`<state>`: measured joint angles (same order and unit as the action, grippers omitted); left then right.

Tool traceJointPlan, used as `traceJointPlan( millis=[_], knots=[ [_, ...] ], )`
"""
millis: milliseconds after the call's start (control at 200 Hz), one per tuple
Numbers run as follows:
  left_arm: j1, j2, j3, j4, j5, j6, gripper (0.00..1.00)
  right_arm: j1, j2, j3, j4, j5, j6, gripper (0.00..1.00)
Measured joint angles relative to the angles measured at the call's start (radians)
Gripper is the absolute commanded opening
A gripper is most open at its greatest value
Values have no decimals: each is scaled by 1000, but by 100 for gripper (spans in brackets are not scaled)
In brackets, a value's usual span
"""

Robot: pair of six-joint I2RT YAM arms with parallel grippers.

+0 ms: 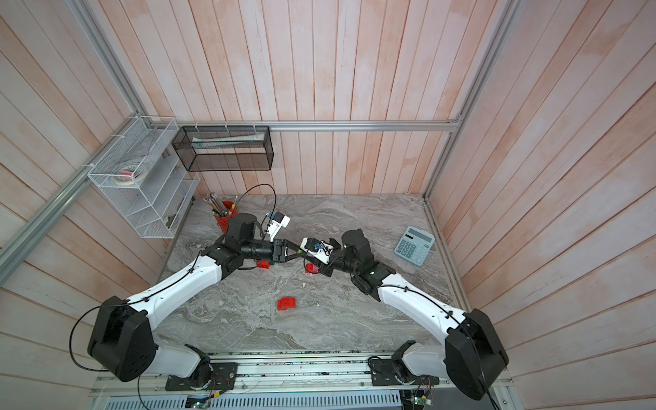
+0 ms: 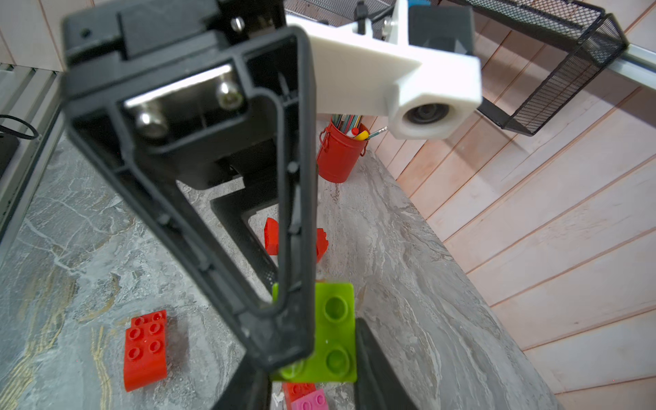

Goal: Assemble the letter s with lego
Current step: Adjust the lego brick at the center of the board.

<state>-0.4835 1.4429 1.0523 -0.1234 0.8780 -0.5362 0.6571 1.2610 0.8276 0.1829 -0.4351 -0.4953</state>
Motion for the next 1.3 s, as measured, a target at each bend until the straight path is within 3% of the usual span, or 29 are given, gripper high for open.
traceJointPlan(
  millis=[485, 920, 1100, 1295],
  knots=[
    [87, -67, 57, -161, -54, 124, 83, -134, -16, 12, -202, -111, -103, 11],
    [199, -196, 2, -354, -127, 286, 84, -189, 237, 193, -468, -213, -336, 11],
    [234, -210, -47, -373, -127, 318, 84, -186, 370, 306, -552, -217, -382, 12],
    [272, -217, -105, -385, -126, 344, 84, -135, 411, 304, -589, -212, -403, 12]
  ],
)
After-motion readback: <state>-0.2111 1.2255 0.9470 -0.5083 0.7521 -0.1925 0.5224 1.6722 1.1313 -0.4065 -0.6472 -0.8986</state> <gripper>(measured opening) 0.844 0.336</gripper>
